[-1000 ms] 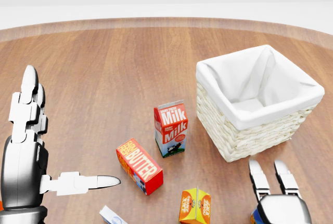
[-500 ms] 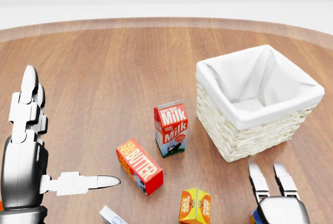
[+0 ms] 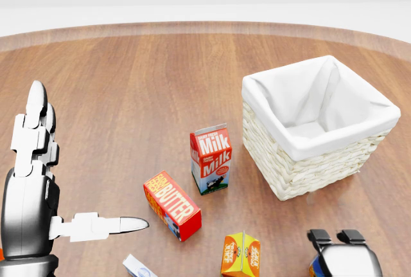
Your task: Pick up the alphabet soup and the tomato sauce, and put them in the basket.
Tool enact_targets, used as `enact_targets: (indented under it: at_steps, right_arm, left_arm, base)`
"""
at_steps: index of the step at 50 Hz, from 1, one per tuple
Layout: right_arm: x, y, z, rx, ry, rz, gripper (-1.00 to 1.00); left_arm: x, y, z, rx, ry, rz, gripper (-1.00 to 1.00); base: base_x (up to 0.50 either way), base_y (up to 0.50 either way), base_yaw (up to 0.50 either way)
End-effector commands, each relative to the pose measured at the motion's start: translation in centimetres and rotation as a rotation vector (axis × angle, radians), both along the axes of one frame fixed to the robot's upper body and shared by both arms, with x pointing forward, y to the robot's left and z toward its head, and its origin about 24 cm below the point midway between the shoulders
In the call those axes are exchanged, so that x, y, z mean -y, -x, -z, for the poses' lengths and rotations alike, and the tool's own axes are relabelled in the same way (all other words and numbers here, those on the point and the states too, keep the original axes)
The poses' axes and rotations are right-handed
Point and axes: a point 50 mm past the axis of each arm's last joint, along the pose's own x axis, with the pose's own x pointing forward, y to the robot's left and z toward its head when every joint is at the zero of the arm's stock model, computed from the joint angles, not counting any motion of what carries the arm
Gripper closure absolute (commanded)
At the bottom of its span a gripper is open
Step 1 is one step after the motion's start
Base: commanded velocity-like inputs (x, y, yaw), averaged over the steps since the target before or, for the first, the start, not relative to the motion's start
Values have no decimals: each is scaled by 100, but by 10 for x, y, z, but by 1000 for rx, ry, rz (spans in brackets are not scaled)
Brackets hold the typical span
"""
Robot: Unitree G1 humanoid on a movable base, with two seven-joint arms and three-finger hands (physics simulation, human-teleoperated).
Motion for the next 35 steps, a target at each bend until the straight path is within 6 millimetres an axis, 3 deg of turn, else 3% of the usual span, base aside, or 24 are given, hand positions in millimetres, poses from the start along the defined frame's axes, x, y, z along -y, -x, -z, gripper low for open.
enact_targets:
  at_steps: [1,16,22,35]
  right_arm:
    - [0,2,5,-30,4,-2,100]
    - [0,3,5,-29,-1,1,100]
    - [0,0,-4,24,-9,3,100]
    - [1,-4,-52,218,-66,44,100]
  left_arm:
    - [-1,0,0,1,0,-3,-100]
    - [-1,0,0,1,0,-3,-100]
    - [0,0,0,1,0,-3,-100]
    - [-1,0,0,1,0,-3,-100]
  base:
    - [0,0,0]
    - [0,0,0]
    - [0,0,0]
    - [0,0,0]
